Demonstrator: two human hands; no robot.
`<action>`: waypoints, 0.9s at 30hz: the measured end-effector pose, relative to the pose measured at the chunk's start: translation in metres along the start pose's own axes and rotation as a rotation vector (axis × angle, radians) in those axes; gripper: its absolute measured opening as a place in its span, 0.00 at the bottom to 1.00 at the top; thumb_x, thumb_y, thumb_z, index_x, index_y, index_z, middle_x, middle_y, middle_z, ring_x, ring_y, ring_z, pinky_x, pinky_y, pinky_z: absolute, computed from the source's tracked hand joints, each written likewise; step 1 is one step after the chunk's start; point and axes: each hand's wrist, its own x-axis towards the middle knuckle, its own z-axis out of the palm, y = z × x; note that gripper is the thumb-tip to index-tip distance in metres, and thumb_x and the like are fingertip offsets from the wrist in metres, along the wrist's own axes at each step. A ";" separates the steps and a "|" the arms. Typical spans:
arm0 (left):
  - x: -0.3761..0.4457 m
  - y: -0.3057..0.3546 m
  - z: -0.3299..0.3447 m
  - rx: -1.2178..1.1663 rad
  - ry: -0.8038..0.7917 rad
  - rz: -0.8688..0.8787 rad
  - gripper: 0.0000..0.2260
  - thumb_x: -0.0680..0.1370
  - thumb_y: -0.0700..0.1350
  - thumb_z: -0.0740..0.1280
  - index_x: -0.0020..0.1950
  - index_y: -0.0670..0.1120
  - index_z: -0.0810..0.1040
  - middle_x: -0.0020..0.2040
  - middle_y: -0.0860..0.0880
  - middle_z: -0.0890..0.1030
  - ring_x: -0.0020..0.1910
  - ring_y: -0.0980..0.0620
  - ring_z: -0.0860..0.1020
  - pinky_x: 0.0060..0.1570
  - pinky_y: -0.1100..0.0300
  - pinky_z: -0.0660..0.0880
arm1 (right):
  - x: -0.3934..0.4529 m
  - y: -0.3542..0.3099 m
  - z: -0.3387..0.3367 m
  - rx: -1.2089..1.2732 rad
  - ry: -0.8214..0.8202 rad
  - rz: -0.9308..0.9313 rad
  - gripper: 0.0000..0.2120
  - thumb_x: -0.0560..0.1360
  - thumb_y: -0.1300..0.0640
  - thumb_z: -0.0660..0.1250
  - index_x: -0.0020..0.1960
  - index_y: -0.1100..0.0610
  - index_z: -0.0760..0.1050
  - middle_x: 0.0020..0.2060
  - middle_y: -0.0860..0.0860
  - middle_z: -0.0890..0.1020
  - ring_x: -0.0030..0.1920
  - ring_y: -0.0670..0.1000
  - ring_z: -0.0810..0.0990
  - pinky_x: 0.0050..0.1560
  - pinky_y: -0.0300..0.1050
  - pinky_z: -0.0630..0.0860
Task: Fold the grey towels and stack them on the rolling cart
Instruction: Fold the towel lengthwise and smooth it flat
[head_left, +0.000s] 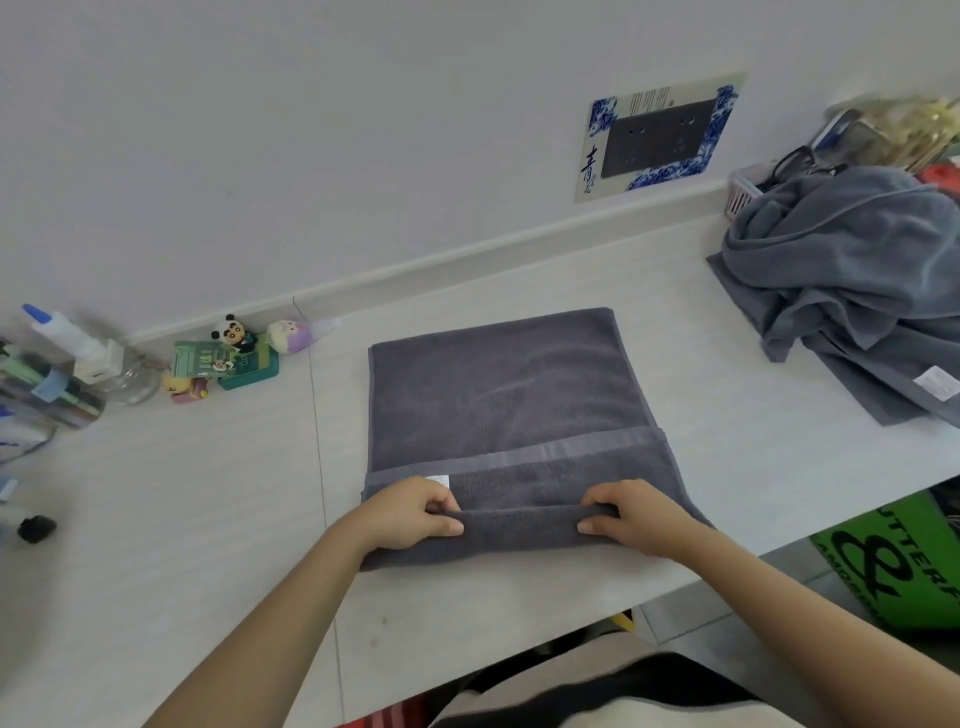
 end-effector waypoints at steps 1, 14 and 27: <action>-0.002 0.002 -0.006 -0.022 -0.043 0.006 0.01 0.76 0.49 0.70 0.44 0.54 0.79 0.41 0.59 0.80 0.41 0.62 0.77 0.45 0.67 0.71 | 0.001 -0.004 -0.010 -0.001 -0.049 0.001 0.12 0.76 0.50 0.66 0.35 0.44 0.68 0.32 0.42 0.73 0.35 0.41 0.71 0.36 0.33 0.64; 0.015 0.022 -0.113 -0.050 -0.111 -0.024 0.02 0.77 0.47 0.68 0.46 0.50 0.78 0.36 0.58 0.79 0.36 0.61 0.75 0.42 0.65 0.70 | 0.083 -0.056 -0.123 -0.172 -0.124 -0.091 0.13 0.78 0.48 0.62 0.36 0.49 0.71 0.34 0.44 0.73 0.36 0.44 0.72 0.41 0.41 0.64; 0.095 -0.017 -0.089 0.364 0.364 -0.106 0.17 0.81 0.56 0.55 0.62 0.46 0.70 0.59 0.46 0.77 0.56 0.46 0.76 0.54 0.53 0.70 | 0.190 -0.013 -0.095 -0.438 -0.025 0.010 0.14 0.79 0.43 0.57 0.53 0.53 0.72 0.53 0.54 0.80 0.54 0.55 0.75 0.50 0.47 0.70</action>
